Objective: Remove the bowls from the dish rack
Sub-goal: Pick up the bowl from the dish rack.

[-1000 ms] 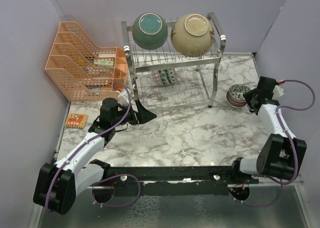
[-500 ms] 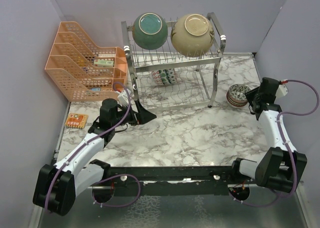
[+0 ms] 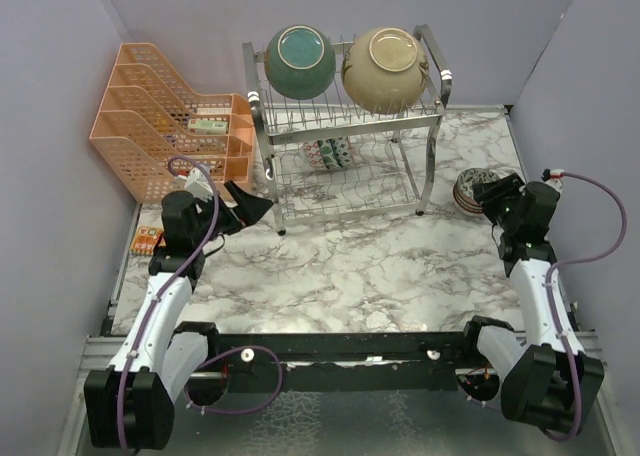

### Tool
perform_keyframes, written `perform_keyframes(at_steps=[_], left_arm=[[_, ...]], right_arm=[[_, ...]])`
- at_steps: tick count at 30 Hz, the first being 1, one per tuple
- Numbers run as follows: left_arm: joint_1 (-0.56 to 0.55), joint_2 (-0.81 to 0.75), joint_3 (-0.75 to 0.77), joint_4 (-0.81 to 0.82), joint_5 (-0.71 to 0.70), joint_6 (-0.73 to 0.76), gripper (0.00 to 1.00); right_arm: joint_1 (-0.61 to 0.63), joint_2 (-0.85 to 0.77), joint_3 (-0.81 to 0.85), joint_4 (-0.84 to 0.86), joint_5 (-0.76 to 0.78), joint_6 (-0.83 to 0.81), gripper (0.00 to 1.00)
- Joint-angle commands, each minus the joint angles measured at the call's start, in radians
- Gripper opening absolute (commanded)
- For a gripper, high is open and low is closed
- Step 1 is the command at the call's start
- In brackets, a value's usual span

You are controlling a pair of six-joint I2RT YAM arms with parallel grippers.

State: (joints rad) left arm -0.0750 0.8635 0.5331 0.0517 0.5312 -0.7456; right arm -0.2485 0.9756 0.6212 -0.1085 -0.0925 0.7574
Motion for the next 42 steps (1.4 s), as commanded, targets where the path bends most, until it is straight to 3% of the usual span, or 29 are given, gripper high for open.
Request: perform_keyframes(at_steps=[1,8,17,26,30,42], left_arm=[[0.056,0.018,0.012,-0.021,-0.011,-0.045,0.99],[0.092,0.127,0.016,0.082,-0.041,-0.118,0.99],[0.091,0.395,0.211,0.071,-0.191,-0.026,0.99],[0.080,0.654,0.345,0.224,-0.159,-0.037,0.99],[0.076,0.761,0.455,0.209,-0.111,-0.024,0.93],[0.012,0.817,0.639,0.126,-0.115,0.024,0.93]], right_arm=[[0.040,-0.080,-0.057,0.148,-0.195,-0.045,0.49],[0.116,-0.179,-0.180,0.172,-0.311,-0.063,0.73],[0.176,-0.237,-0.370,0.226,-0.523,-0.119,1.00],[0.179,-0.274,-0.475,0.228,-0.626,-0.185,1.00],[0.180,-0.282,-0.488,0.217,-0.630,-0.226,1.00],[0.190,-0.249,-0.502,0.242,-0.630,-0.227,0.99]])
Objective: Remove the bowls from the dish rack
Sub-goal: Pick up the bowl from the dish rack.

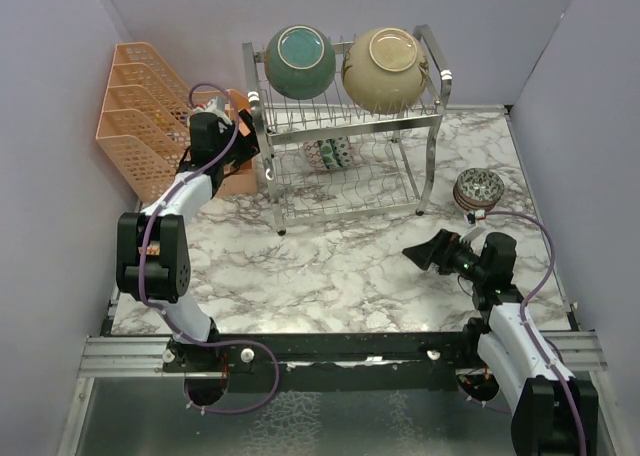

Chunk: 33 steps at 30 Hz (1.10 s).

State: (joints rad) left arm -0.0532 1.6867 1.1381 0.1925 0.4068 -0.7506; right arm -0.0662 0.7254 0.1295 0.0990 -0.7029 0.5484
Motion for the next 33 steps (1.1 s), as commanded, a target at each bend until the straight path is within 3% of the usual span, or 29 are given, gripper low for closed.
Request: perform_keyframes(at_steps=[1,18,33], left_arm=[[-0.011,0.000,0.045,-0.019,0.015,0.032,0.93],[-0.057,0.227,0.224,-0.001,0.214,0.008,0.96],[-0.105,0.344,0.351,-0.049,0.210,0.026,0.99]], right_arm=[[0.008,0.002,-0.010,0.033,-0.017,-0.018,0.99],[0.006,-0.001,-0.021,0.038,-0.020,-0.018,0.99],[0.007,-0.002,-0.028,0.042,-0.020,-0.013,0.99]])
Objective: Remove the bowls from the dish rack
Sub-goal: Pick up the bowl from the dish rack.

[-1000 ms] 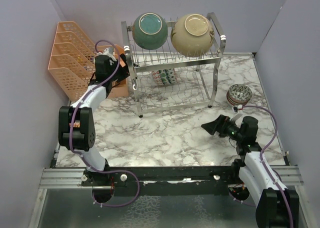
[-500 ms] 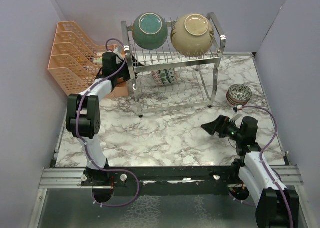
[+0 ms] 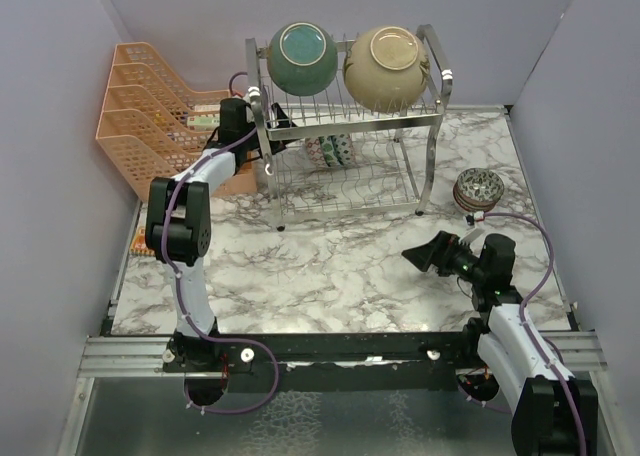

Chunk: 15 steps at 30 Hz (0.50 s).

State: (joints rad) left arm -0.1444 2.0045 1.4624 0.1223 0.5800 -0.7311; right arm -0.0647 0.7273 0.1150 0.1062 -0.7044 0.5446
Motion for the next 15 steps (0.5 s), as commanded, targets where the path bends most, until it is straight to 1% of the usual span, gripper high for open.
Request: perform_keyframes(at_steps=[1,7,15], left_arm=[[-0.015,0.029,0.024,0.026,0.041,0.005,0.99],[-0.012,0.040,0.029,0.053,0.061,0.021,0.99],[0.007,0.090,0.091,0.049,0.102,0.036,0.99]], right_arm=[[0.005,-0.001,-0.012,0.036,-0.018,-0.009,0.99],[0.005,0.009,-0.014,0.044,-0.020,-0.011,0.99],[0.005,0.012,-0.015,0.048,-0.020,-0.009,0.99]])
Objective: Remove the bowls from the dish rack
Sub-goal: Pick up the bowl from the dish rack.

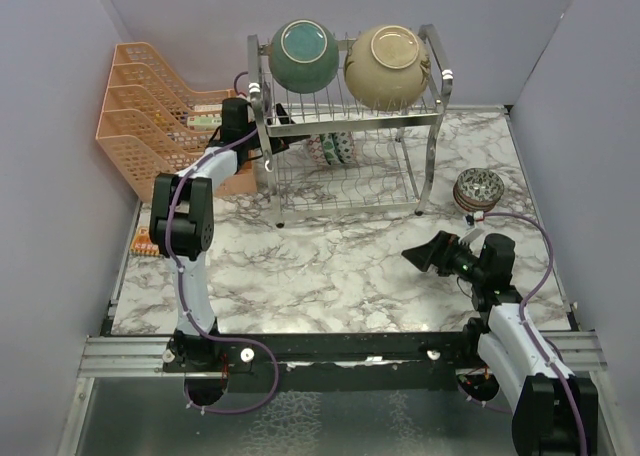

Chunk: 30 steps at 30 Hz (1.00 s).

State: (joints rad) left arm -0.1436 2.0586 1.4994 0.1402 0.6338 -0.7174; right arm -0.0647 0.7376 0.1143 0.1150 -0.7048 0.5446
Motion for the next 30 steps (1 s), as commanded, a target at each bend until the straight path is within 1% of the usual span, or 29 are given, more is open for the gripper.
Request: perform_keyframes(at_steps=[1,6,13,19,24,30], left_arm=[[0.008,0.041,0.064,0.026,0.057,0.029,0.99],[0.015,0.087,0.100,0.042,0.137,0.044,0.99],[0.031,0.086,0.086,0.048,0.142,0.056,0.99],[0.011,-0.021,-0.038,0.112,0.099,0.039,0.99],[0.001,-0.135,-0.192,0.175,0.075,0.011,0.98],[-0.026,-0.240,-0.292,0.183,0.053,0.012,0.98]], right_arm=[[0.005,0.003,-0.015,0.040,-0.019,-0.009,0.99],[0.005,0.014,-0.015,0.046,-0.021,-0.008,0.99],[0.005,0.015,-0.016,0.048,-0.015,-0.007,0.99],[0.005,0.024,-0.017,0.052,-0.018,-0.007,0.99],[0.005,0.016,-0.019,0.053,-0.021,-0.005,0.99],[0.006,0.021,-0.029,0.072,-0.034,0.004,0.98]])
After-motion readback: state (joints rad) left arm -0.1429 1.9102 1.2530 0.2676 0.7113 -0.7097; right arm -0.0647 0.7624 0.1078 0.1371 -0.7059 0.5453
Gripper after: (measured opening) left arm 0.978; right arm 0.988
